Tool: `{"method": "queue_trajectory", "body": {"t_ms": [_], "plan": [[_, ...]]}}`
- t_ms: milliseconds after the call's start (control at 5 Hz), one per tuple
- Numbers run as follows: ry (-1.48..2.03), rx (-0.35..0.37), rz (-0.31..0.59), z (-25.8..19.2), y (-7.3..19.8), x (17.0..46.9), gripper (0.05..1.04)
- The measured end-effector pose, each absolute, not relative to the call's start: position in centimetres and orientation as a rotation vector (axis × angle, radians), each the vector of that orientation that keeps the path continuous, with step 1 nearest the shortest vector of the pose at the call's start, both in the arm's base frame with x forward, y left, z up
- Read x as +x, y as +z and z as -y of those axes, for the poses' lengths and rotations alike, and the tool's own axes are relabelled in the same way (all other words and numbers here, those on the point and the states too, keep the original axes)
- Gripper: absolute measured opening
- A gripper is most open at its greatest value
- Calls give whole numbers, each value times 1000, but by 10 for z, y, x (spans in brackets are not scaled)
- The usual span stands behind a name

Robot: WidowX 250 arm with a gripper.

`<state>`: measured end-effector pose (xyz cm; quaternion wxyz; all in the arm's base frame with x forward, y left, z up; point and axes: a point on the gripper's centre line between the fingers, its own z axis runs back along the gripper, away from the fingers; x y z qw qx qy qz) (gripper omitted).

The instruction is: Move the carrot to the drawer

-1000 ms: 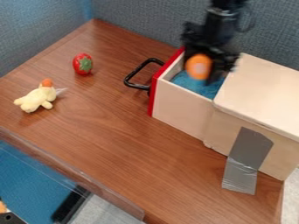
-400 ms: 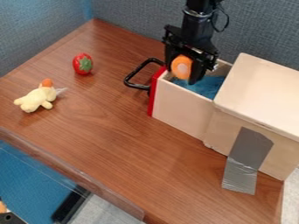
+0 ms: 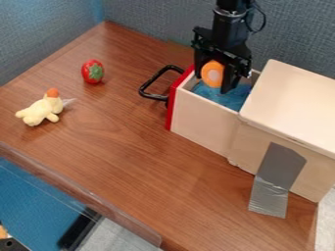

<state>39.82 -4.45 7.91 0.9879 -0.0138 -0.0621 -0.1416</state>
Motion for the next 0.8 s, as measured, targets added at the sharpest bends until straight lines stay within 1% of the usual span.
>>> {"method": "queue_trajectory", "body": {"t_ms": [200, 400, 600, 800], "plan": [[-291, -12, 119, 42, 79, 398, 1011], [-293, -11, 116, 41, 80, 398, 1007], [-317, -15, 138, 42, 95, 396, 1001], [-325, -22, 218, 41, 130, 393, 1001]]}}
